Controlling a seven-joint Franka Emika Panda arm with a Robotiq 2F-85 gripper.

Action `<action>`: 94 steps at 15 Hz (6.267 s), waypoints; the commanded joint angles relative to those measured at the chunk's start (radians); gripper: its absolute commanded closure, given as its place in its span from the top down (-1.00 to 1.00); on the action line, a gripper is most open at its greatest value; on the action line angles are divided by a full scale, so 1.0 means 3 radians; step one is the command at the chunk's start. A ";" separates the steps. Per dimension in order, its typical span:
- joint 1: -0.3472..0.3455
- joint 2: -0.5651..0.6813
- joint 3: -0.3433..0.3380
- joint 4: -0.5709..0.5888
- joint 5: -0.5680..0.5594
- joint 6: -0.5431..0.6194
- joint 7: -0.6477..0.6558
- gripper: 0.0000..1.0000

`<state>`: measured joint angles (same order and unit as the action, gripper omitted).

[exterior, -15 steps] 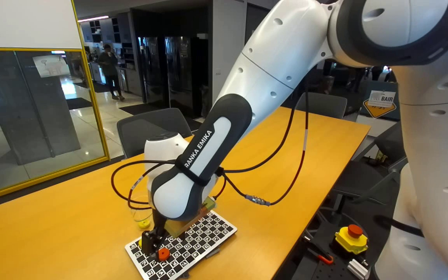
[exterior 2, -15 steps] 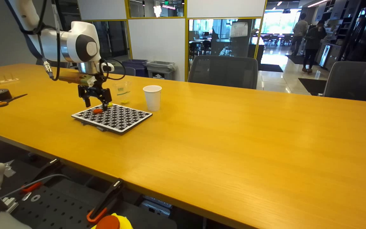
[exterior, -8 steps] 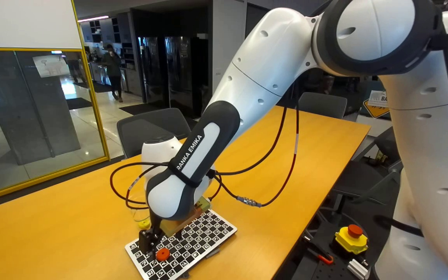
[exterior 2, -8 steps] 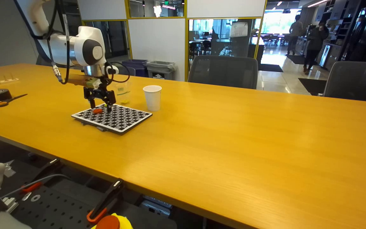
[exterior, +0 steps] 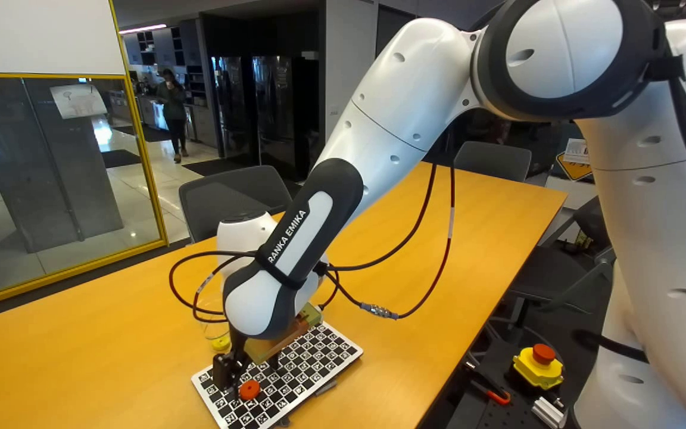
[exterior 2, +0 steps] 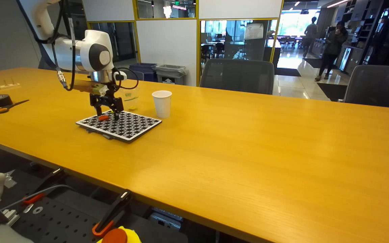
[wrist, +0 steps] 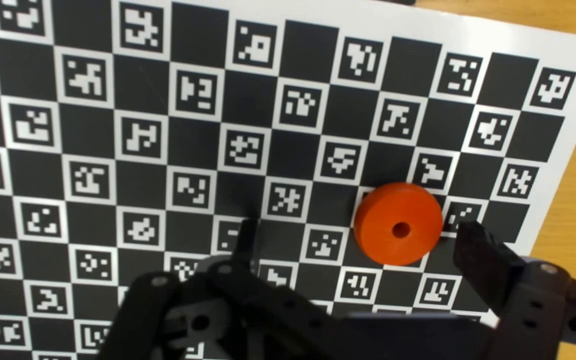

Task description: Put the orange rings inside the white cup and the yellow rings inside the clear cup

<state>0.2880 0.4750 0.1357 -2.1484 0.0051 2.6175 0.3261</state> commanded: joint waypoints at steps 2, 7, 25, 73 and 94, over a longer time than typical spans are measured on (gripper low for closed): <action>0.0070 -0.0038 -0.0038 0.0025 0.0019 -0.0025 0.0070 1.00; 0.0087 -0.0046 -0.0030 0.0009 0.0028 -0.0030 0.0085 0.46; -0.0146 -0.0646 -0.0347 0.0159 -0.0112 -0.0624 0.0142 -0.53; -0.0063 -0.0651 0.0034 0.0095 -0.0105 -0.0784 0.0186 1.00; -0.0030 0.0287 -0.0023 0.0805 -0.0032 -0.0311 0.0127 1.00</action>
<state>0.2707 0.5259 0.1366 -1.9477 -0.0379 2.4987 0.3834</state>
